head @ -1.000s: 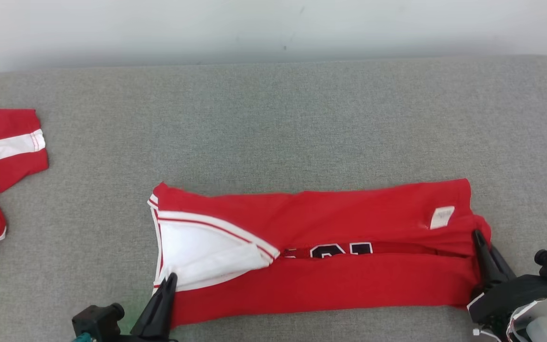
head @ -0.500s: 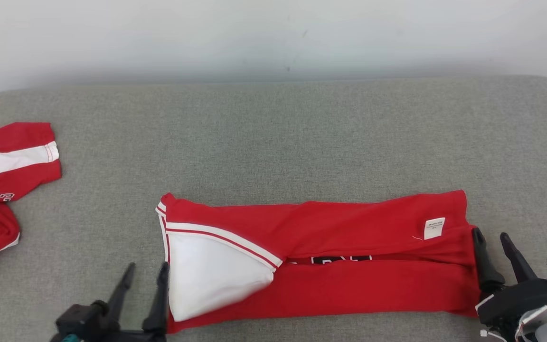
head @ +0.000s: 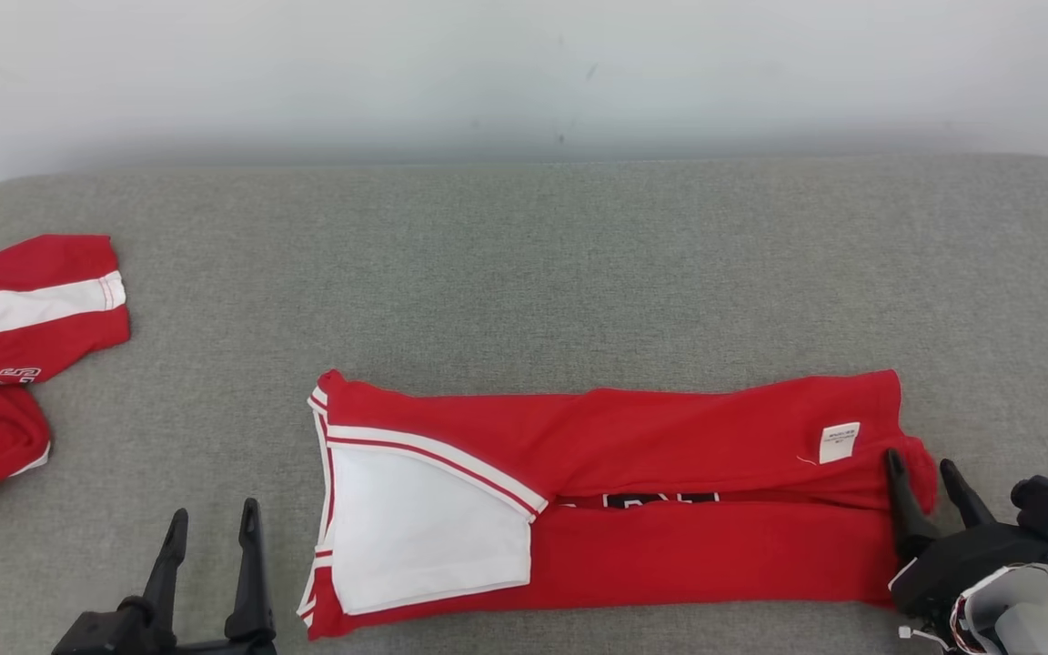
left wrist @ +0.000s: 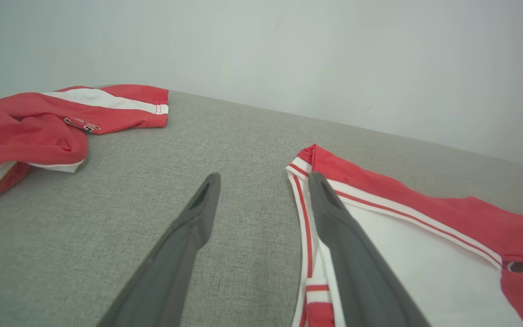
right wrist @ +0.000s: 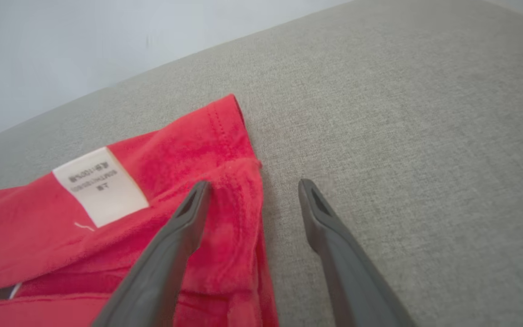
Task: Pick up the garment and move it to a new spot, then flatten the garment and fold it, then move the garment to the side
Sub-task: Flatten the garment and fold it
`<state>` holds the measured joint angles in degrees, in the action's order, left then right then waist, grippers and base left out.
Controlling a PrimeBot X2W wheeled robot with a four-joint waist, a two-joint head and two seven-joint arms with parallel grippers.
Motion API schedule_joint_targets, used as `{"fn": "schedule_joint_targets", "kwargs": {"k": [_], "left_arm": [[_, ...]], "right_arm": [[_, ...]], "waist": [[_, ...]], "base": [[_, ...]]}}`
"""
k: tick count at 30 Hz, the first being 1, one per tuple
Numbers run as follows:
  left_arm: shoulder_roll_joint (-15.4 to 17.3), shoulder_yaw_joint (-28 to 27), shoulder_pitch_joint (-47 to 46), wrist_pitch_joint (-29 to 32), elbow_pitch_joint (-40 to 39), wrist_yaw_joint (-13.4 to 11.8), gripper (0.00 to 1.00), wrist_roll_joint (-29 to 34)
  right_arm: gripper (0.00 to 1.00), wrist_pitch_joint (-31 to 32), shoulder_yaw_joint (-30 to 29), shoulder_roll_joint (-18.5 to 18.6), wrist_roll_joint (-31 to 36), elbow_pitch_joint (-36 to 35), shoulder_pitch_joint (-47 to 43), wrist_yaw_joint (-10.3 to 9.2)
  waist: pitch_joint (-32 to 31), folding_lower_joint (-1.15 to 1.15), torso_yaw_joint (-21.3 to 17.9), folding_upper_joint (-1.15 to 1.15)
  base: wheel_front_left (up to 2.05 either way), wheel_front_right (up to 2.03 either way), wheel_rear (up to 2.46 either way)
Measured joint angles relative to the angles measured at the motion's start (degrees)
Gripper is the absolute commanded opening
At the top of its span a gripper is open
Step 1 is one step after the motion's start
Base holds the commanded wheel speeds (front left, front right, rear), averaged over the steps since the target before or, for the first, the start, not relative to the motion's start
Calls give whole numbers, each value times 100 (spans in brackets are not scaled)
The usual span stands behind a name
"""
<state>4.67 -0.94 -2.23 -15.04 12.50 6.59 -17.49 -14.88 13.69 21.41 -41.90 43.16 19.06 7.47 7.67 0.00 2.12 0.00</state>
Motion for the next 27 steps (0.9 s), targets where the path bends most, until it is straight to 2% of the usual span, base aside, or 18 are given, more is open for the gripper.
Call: {"fn": "schedule_joint_targets", "kwargs": {"k": [6,11,12,13,14,16,27], "left_arm": [[-121,-269,79,0,175,48,100,259],[-157,-332,85,0,244,55,100,298],[-160,-337,85,0,250,55,100,299],[-164,-336,85,0,254,56,100,299],[-166,-325,85,0,257,56,100,294],[-170,-300,86,0,258,59,100,301],[-172,-292,210,0,248,81,100,494]], "right_arm": [[100,151,248,-80,-126,697,314,0],[100,330,556,-102,-374,810,409,-3],[93,346,609,-102,-448,801,408,-8],[60,365,662,-100,-508,799,408,-9],[36,391,723,-91,-554,795,407,-9],[0,434,823,-68,-665,781,407,-9],[0,298,1151,148,-1111,870,387,12]], "waist": [[0,0,130,0],[0,0,201,0],[-1,0,208,0],[-2,0,214,0],[-4,0,216,0],[-5,0,213,0],[-141,0,128,0]], "base": [[0,0,0],[0,0,0],[0,0,0],[0,0,0],[0,0,0],[0,0,0],[0,0,0]]}}
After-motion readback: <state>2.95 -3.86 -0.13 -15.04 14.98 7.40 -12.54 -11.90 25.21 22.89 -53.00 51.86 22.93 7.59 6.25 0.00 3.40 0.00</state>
